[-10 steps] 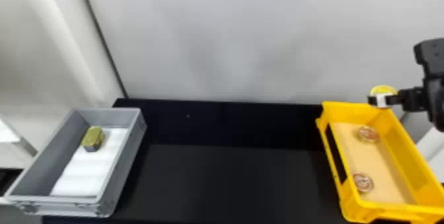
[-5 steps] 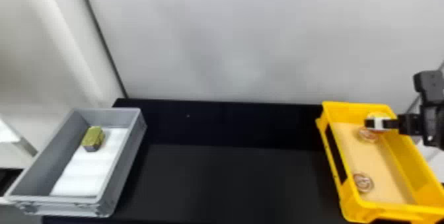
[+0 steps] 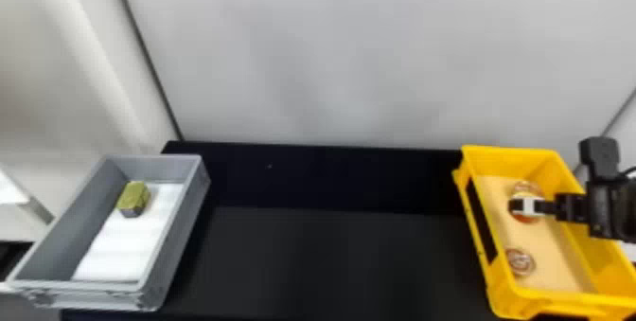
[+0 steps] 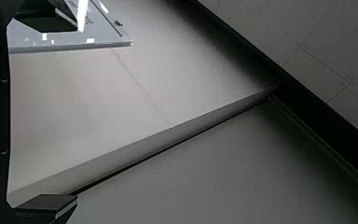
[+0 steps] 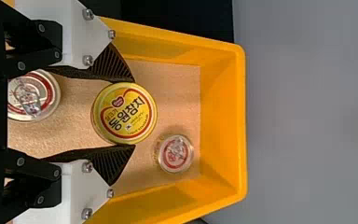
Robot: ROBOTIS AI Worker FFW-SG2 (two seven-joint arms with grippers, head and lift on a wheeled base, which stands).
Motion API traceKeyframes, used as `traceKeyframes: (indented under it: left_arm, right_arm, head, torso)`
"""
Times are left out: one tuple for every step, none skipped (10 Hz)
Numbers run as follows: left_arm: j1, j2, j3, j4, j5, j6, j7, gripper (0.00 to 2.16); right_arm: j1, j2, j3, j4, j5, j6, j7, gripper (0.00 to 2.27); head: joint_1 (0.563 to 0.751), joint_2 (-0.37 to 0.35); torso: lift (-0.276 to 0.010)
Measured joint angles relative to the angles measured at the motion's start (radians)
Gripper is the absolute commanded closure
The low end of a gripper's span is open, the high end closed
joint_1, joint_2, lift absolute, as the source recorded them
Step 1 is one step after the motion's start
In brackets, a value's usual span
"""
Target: Pick up the round yellow can and place it in the yellow rectangular box
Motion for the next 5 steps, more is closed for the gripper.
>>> traceKeyframes:
  left_arm:
    - [0.002,-0.001,0.001,0.000,0.000,-0.002,0.000,0.00]
    - [0.004,-0.002,0.002,0.000,0.000,-0.004,0.000,0.00]
    - [0.004,-0.003,0.002,0.000,0.000,-0.005,0.000,0.00]
    - [0.005,-0.005,0.002,0.000,0.000,-0.007,0.000,0.00]
    - [0.004,-0.005,0.000,0.001,0.000,-0.008,0.000,0.00]
  right_arm:
    - [0.001,0.000,0.002,0.028,-0.012,-0.014,-0.002,0.58]
    - [0.003,0.000,0.003,0.052,-0.019,-0.028,-0.002,0.59]
    - [0.004,-0.001,0.004,0.076,-0.025,-0.042,-0.002,0.61]
    - [0.004,-0.002,0.006,0.101,-0.032,-0.058,-0.004,0.61]
    - [0.001,-0.002,0.009,0.126,-0.039,-0.073,-0.009,0.61]
  head:
    - [0.694,0.054]
    - [0.694,0.054]
    - [0.694,0.054]
    - [0.694,0.054]
    - [0.694,0.054]
  torso:
    - [-0.003]
    - [-0.003]
    - [-0.003]
    - [-0.003]
    - [-0.003]
